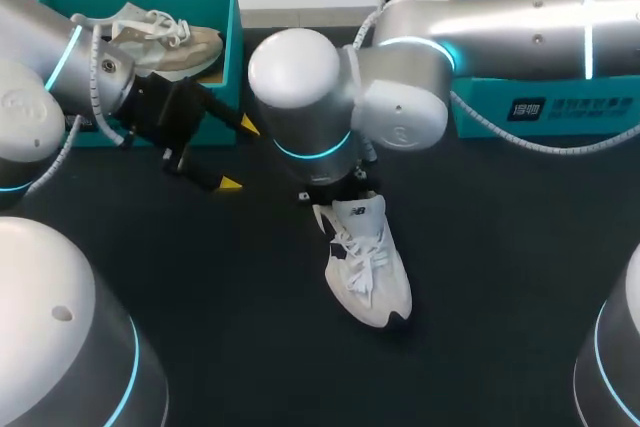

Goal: Take the shoe out of the shoebox, open the shoe tongue, remove and reinsert the insole, then place the shoe into the shoebox

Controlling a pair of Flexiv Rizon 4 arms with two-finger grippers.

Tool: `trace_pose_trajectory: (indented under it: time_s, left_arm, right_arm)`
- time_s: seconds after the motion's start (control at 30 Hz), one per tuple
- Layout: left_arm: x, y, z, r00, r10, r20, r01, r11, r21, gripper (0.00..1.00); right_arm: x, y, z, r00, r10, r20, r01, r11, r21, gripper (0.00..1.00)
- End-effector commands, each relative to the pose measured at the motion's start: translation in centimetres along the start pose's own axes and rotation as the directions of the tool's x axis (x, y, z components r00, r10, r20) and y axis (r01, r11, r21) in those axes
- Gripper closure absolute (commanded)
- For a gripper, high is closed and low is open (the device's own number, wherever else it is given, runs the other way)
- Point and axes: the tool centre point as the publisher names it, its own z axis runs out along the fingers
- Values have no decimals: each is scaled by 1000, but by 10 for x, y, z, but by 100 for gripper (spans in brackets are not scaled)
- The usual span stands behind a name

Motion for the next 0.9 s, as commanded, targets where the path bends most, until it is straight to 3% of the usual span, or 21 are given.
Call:
trace_pose_trajectory:
  time_s: [0.03, 0.33, 0.47, 0.63, 0.9]
  left_arm:
    - [0, 0, 0, 1000, 0, -2, 0, 1000, -3, 0]
    - [0, 0, 0, 1000, 0, -2, 0, 1000, -3, 0]
    - [0, 0, 0, 1000, 0, -2, 0, 1000, -3, 0]
    - [0, 0, 0, 1000, 0, -2, 0, 1000, -3, 0]
    - [0, 0, 0, 1000, 0, -2, 0, 1000, -3, 0]
  right_arm:
    - [-8, 6, 20, 1000, -5, -23, 4, 999, -39, 100]
    - [-2, 35, -7, 998, -21, -55, 13, 992, -126, 100]
    - [3, 45, -10, 989, 5, -150, -28, 988, -152, 100]
    - [5, 49, -12, 971, 38, -237, -79, 983, -168, 100]
    - [6, 52, -11, 968, 56, -246, -102, 978, -181, 100]
